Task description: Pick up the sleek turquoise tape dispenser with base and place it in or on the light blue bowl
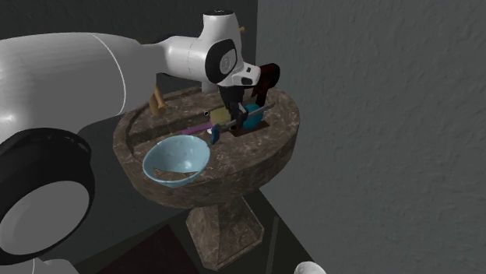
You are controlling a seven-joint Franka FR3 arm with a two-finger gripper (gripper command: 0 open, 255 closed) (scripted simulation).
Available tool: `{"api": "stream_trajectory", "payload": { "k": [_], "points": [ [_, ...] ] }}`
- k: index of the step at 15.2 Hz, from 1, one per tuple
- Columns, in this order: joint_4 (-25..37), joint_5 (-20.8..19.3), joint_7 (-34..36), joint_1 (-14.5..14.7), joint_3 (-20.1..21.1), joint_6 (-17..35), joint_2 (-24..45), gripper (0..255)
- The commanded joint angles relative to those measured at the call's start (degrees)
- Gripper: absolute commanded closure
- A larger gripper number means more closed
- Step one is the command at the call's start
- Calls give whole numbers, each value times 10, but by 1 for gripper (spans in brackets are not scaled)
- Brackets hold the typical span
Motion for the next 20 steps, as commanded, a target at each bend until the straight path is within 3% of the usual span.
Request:
{"api": "stream_trajectory", "payload": {
  "k": [1, 18, 20],
  "points": [
    [15, 1, 0, 1, 1, -16, -1, 255],
    [164, -2, -4, 4, 4, -151, 14, 255],
    [138, 5, -4, 3, 5, -148, -11, 255]
  ]
}}
